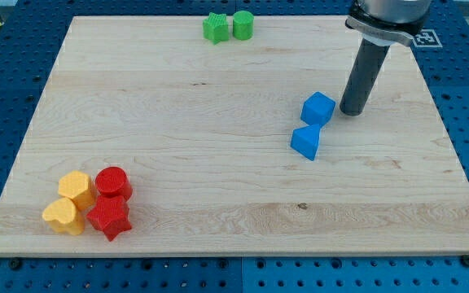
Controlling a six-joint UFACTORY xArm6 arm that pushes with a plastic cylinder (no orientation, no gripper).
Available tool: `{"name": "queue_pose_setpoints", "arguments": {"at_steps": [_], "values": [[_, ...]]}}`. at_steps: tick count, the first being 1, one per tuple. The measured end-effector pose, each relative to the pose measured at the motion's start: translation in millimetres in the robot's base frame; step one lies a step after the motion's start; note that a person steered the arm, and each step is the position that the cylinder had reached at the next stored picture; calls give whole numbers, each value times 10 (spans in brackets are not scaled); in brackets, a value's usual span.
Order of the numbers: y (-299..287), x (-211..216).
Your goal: Slide blue cube upwards
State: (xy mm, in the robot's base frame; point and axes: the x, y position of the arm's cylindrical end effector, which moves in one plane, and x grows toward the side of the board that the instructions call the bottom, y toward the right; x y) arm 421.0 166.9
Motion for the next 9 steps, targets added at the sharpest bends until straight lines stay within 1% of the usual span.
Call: {"name": "queue_pose_setpoints", "arguments": {"at_steps": [2,4,5,6,7,8,9], "values": [[-43,243],[-434,192],[-495,48],[-612,0],[-851,53],[-861,53],[-1084,53]]}}
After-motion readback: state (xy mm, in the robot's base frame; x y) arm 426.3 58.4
